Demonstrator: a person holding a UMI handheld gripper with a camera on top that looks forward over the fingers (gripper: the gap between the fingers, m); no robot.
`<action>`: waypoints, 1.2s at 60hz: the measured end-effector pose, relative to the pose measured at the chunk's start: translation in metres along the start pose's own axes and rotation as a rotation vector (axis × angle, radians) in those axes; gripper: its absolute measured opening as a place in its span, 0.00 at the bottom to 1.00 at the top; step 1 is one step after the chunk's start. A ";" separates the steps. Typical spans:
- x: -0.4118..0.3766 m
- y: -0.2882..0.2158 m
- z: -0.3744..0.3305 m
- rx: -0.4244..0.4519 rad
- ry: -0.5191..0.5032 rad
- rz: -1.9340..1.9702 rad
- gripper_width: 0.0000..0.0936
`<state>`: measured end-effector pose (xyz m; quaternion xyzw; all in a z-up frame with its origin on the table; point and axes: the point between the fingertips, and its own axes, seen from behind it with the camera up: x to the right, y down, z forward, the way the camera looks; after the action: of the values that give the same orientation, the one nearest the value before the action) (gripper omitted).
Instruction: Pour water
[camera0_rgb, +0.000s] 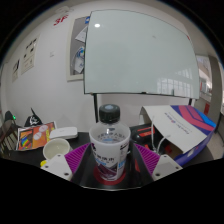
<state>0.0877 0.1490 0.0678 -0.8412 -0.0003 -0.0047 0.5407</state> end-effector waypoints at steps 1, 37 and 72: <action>0.000 -0.001 -0.004 0.001 0.004 -0.005 0.90; -0.020 0.062 -0.299 -0.088 0.125 -0.045 0.90; -0.040 0.073 -0.405 -0.044 0.100 -0.060 0.90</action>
<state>0.0454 -0.2494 0.1687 -0.8511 0.0015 -0.0631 0.5212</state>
